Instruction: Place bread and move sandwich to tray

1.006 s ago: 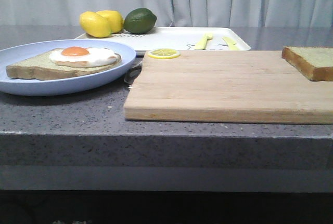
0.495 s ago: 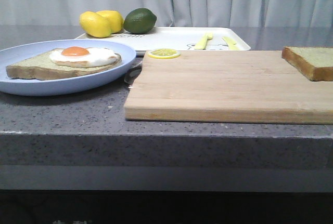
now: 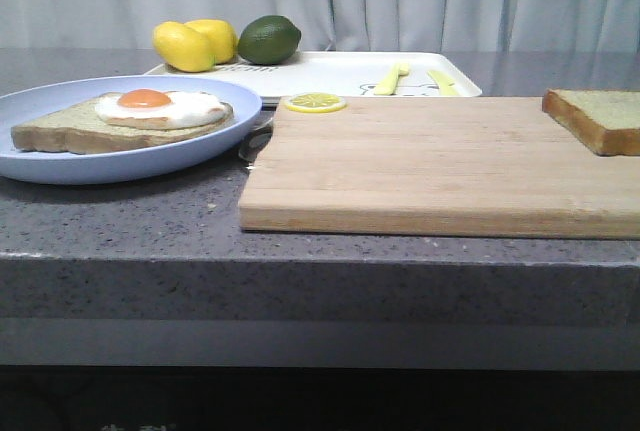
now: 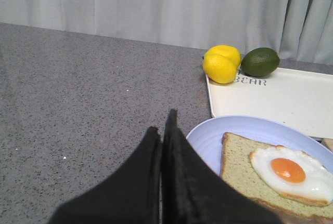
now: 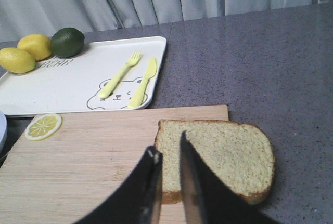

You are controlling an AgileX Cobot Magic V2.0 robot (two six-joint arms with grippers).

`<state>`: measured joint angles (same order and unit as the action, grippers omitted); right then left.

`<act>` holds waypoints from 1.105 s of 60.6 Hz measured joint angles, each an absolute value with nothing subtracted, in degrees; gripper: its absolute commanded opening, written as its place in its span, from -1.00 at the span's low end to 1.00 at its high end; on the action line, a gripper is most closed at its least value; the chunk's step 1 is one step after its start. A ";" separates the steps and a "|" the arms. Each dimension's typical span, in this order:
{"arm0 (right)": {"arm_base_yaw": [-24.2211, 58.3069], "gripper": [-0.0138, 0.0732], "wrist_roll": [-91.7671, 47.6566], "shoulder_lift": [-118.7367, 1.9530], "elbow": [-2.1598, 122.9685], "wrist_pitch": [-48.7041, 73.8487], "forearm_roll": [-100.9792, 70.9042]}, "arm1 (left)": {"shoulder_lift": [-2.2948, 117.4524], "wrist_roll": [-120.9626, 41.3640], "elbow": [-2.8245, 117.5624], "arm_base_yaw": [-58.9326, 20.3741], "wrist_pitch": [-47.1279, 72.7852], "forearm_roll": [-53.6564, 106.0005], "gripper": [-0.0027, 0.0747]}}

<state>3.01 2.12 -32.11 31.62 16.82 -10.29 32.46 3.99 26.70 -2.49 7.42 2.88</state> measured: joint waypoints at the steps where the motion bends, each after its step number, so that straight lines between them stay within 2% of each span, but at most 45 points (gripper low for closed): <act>1: 3.01 0.19 2.12 -32.11 31.62 16.82 -10.29 | 32.46 3.99 26.70 -2.49 7.31 2.88 -0.53; 6: 3.01 0.59 2.12 -32.11 31.62 16.82 -10.29 | 32.58 3.99 26.81 -2.49 6.69 2.88 0.13; 10: 3.01 0.76 2.12 -32.11 31.62 16.82 -10.29 | 32.58 3.99 26.81 -2.49 5.44 2.88 0.60; 12: 3.01 0.80 2.12 -32.11 31.62 16.82 -10.29 | 32.58 3.99 26.81 -2.49 4.86 2.88 0.75; 15: 3.01 0.80 2.12 -32.11 31.62 16.82 -10.29 | 32.58 3.99 26.81 -2.49 4.11 2.88 0.85; 34: 2.75 0.79 2.12 -36.70 35.28 22.70 -10.77 | 32.58 3.99 26.91 -2.49 2.93 2.88 0.86; 46: -0.58 0.79 2.12 -50.73 50.11 33.80 -9.17 | 32.58 3.99 26.91 -2.49 2.93 2.88 0.86; 67: -13.35 0.79 2.71 -74.52 67.74 46.40 -9.87 | 32.58 3.99 26.91 -2.49 2.83 2.88 0.86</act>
